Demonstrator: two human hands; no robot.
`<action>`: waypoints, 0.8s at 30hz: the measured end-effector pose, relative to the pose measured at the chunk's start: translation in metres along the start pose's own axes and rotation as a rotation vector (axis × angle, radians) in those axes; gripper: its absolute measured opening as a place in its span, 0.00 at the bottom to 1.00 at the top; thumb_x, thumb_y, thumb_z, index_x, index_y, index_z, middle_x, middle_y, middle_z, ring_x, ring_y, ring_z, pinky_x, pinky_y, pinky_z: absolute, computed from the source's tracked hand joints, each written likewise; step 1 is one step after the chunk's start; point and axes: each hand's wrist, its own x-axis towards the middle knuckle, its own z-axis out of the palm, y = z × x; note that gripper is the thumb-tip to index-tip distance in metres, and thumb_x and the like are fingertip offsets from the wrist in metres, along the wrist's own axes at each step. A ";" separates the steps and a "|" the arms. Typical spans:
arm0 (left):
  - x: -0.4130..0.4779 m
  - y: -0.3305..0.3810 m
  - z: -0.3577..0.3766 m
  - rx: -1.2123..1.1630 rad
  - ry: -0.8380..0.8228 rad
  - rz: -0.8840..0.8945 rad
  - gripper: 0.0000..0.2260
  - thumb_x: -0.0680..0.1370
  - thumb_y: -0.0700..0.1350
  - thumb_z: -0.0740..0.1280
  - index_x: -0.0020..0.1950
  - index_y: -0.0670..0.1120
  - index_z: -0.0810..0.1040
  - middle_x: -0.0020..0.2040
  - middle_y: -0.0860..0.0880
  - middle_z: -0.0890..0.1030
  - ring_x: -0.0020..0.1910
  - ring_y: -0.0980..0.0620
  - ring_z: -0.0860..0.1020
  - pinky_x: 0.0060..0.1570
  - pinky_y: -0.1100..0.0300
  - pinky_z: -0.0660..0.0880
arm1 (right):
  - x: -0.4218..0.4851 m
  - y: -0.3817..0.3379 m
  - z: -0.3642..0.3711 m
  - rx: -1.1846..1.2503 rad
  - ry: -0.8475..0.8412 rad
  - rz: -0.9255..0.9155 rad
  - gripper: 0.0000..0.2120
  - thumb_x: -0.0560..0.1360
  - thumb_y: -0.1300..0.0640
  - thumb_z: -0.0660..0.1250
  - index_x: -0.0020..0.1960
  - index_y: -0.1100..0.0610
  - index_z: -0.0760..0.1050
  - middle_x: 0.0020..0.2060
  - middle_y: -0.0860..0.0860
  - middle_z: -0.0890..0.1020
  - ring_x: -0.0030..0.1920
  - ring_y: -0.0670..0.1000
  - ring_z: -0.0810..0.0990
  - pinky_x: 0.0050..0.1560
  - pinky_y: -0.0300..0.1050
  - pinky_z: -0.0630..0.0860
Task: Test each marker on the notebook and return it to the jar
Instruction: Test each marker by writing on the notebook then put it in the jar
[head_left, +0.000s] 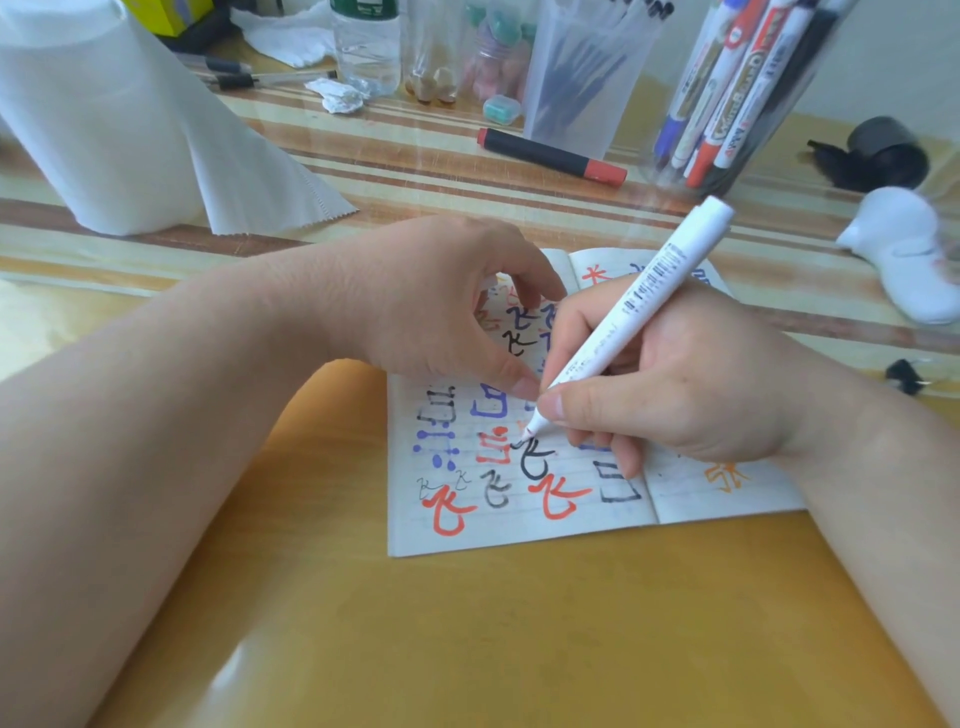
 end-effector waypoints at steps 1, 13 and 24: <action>0.000 0.000 -0.001 -0.002 -0.001 0.000 0.34 0.61 0.71 0.70 0.66 0.65 0.74 0.55 0.68 0.74 0.53 0.61 0.76 0.50 0.63 0.71 | 0.000 0.000 0.000 -0.002 0.005 0.002 0.05 0.67 0.57 0.73 0.37 0.57 0.79 0.28 0.54 0.82 0.22 0.53 0.80 0.22 0.42 0.73; 0.002 0.002 0.016 -0.028 0.176 -0.121 0.30 0.65 0.56 0.81 0.65 0.58 0.79 0.63 0.56 0.80 0.64 0.53 0.77 0.65 0.53 0.72 | 0.001 0.003 0.001 -0.016 0.030 0.017 0.03 0.67 0.58 0.70 0.37 0.57 0.77 0.28 0.55 0.82 0.23 0.55 0.82 0.22 0.41 0.73; 0.000 0.003 0.015 -0.056 0.158 -0.133 0.32 0.64 0.58 0.81 0.66 0.60 0.78 0.64 0.58 0.79 0.65 0.54 0.77 0.66 0.53 0.72 | 0.000 0.002 0.001 0.019 0.015 0.014 0.03 0.66 0.59 0.71 0.36 0.57 0.78 0.28 0.56 0.82 0.23 0.54 0.82 0.22 0.41 0.73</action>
